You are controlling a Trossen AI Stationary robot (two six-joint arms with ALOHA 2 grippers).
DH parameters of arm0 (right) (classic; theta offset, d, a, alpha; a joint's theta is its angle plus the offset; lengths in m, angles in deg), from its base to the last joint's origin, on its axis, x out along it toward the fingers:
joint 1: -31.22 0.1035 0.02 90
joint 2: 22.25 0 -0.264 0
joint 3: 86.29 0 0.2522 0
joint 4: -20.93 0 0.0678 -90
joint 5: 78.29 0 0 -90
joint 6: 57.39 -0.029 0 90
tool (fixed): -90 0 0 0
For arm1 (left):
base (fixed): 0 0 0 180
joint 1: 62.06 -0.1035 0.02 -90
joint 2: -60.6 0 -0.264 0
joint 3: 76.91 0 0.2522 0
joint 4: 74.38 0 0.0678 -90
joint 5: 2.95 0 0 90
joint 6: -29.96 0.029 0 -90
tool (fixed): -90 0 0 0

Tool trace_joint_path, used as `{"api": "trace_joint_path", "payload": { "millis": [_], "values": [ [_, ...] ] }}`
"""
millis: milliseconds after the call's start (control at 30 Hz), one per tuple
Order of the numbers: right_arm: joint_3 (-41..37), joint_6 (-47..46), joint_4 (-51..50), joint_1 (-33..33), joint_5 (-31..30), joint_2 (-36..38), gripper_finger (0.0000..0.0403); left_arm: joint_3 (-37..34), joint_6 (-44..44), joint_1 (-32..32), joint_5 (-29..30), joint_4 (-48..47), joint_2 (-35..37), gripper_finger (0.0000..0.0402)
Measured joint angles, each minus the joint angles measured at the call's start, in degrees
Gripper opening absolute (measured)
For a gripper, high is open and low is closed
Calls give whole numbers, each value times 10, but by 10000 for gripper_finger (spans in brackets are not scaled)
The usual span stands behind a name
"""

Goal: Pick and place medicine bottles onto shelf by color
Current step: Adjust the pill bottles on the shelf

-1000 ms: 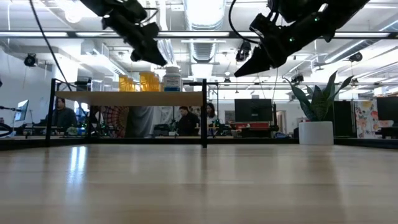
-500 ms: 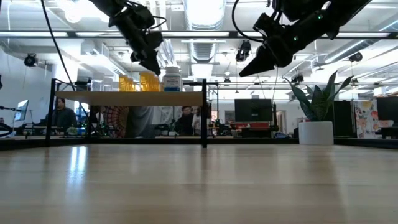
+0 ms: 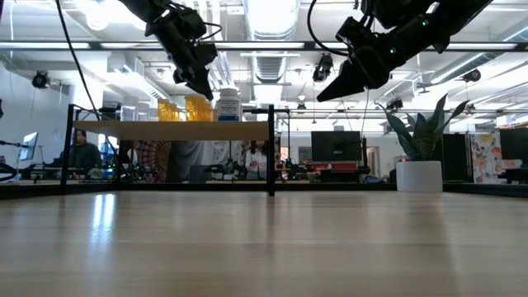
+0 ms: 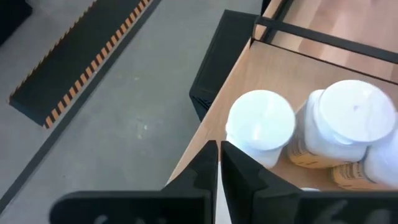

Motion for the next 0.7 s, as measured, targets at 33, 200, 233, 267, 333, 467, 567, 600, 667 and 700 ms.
{"api": "trace_joint_path", "payload": {
  "millis": [33,200,233,267,333,467,567,600,667,700],
  "values": [
    [0,0,0,0,0,0,13,0,0,2,0,0,0,0],
    [0,0,0,0,0,0,13,0,-3,8,-3,-6,0,0],
    [0,0,0,0,0,0,13,0,-3,9,-3,-6,0,0],
    [0,0,0,0,0,0,13,0,-4,9,-3,-9,0,0],
    [0,0,0,0,0,0,13,-1,-4,11,-2,-14,0,0],
    [0,0,0,0,2,0,13,-1,-4,13,-2,-12,0,0],
    [0,0,0,0,14,0,13,-1,-5,13,-2,-8,-3,0],
    [0,0,0,0,15,0,13,-1,-5,14,-2,-4,-5,0],
    [0,0,-1,0,15,0,13,-1,-6,15,-2,-4,-11,0],
    [0,0,-1,0,15,0,13,-1,-6,16,-2,-3,-13,0]
  ]
}}
